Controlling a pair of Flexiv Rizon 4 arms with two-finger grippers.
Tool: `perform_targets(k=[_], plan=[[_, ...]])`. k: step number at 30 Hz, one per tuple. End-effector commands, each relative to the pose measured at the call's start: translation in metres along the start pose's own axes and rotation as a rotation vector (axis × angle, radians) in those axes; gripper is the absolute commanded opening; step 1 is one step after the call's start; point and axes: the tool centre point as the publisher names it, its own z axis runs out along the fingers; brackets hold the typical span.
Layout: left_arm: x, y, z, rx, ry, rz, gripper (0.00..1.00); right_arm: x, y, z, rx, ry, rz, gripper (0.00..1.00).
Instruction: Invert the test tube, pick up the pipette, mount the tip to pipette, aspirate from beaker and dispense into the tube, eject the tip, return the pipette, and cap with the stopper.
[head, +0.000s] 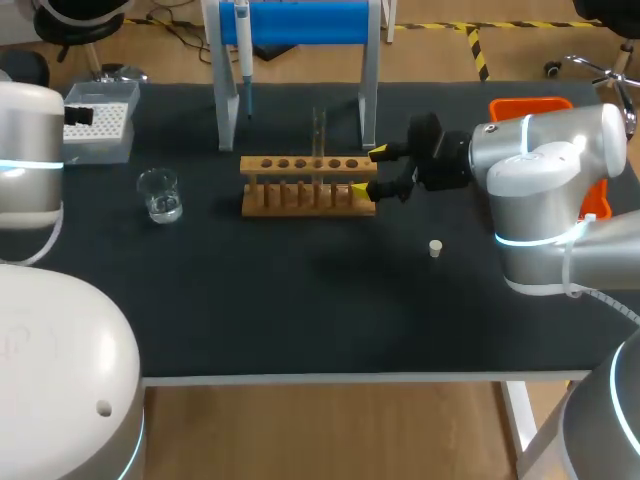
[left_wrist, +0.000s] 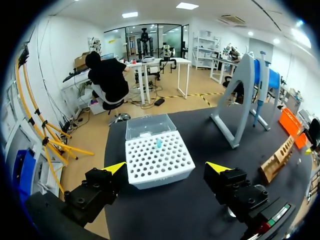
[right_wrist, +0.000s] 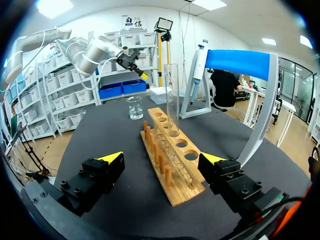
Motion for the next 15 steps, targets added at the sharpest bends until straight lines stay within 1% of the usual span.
perform_targets(k=[1,3,15], plan=[[-0.004,-0.005,0.033,0.006,-0.002,-0.009,1.0,0.0,0.0,-0.001,0.002,0.001,0.001,1.0],[-0.005,-0.006,0.039,0.026,-0.004,-0.022,1.0,0.0,0.0,-0.001,0.002,0.001,0.001,1.0],[-0.012,-0.007,0.071,0.012,-0.015,-0.046,1.0,0.0,0.0,-0.001,0.002,0.001,0.001,1.0]])
